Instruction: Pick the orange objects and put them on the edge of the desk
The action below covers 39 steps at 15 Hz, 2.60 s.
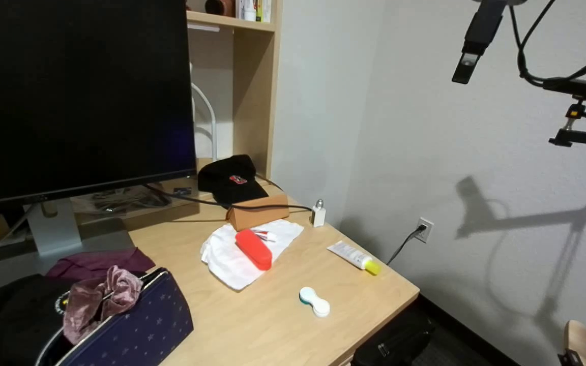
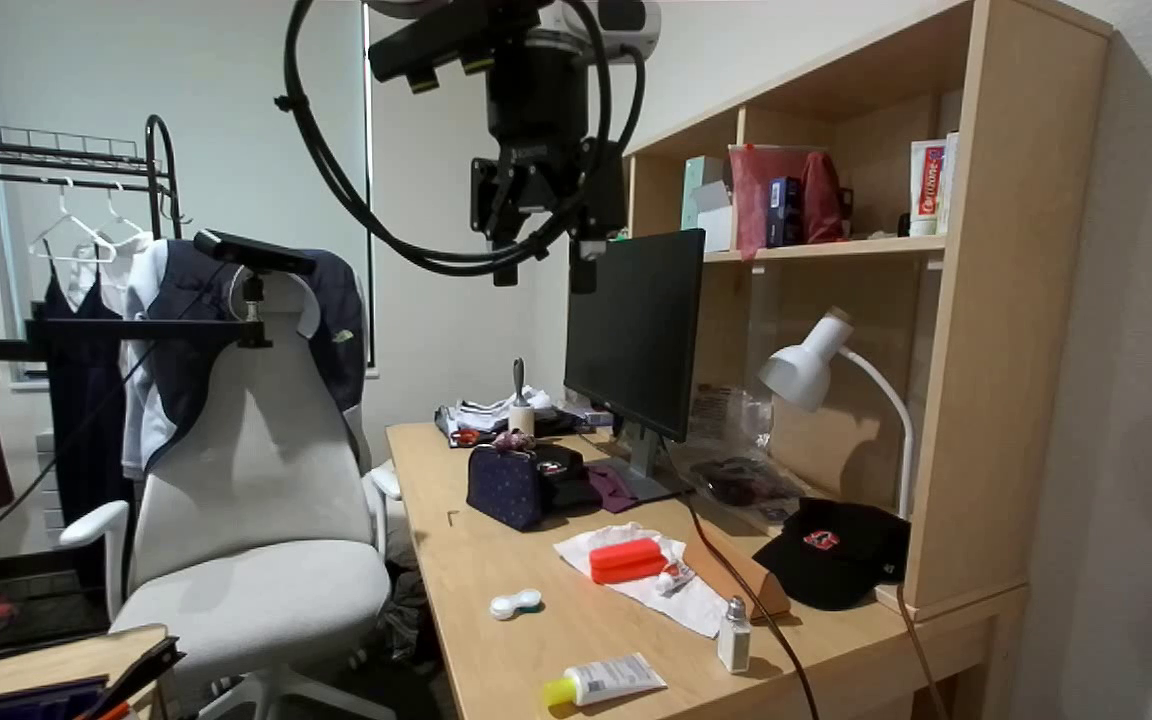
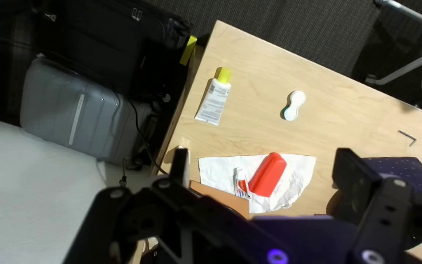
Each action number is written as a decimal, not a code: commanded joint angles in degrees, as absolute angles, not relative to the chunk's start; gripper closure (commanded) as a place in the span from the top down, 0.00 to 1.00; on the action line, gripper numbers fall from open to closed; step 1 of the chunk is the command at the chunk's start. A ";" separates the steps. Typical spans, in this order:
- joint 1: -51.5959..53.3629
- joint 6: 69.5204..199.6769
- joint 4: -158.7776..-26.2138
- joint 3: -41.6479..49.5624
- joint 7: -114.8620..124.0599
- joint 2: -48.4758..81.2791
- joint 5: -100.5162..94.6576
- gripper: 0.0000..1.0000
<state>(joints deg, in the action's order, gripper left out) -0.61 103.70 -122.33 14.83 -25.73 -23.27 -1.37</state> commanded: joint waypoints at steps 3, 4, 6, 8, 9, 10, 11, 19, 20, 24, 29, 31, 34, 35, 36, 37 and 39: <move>-1.78 103.58 -122.20 13.87 -26.10 -23.10 -0.92 1.00; -1.42 103.74 -121.30 13.48 -26.57 -21.87 -1.46 1.00; -0.05 106.87 -119.69 13.22 -27.88 -17.37 -0.11 1.00; 0.85 111.31 -119.02 12.45 -27.23 -13.27 1.91 1.00; 0.98 114.27 -118.59 11.62 -25.85 -10.87 2.49 1.00; 1.18 116.19 -117.63 11.12 -25.83 -8.37 3.51 1.00; 1.14 117.95 -116.55 10.16 -24.50 -5.58 4.45 1.00; -0.26 120.00 -100.99 4.78 -6.55 16.13 5.75 1.00; -0.14 119.52 -99.00 4.37 -5.18 18.51 5.49 1.00; 1.09 119.07 -91.93 2.91 -0.78 27.99 3.24 1.00; 0.97 116.43 -89.75 0.50 -3.07 32.34 1.90 1.00; 1.33 115.82 -87.58 0.16 -3.09 34.69 1.42 1.00; 1.19 114.97 -86.55 0.21 -3.17 34.98 1.30 1.00; 1.16 114.80 -86.33 0.22 -3.18 34.98 1.30 1.00; 1.12 114.98 -86.76 0.21 -3.09 34.76 1.41 1.00; 1.74 115.54 -86.64 0.48 -1.77 35.32 0.93 1.00; 2.13 116.42 -86.39 0.12 -1.59 36.68 0.98 1.00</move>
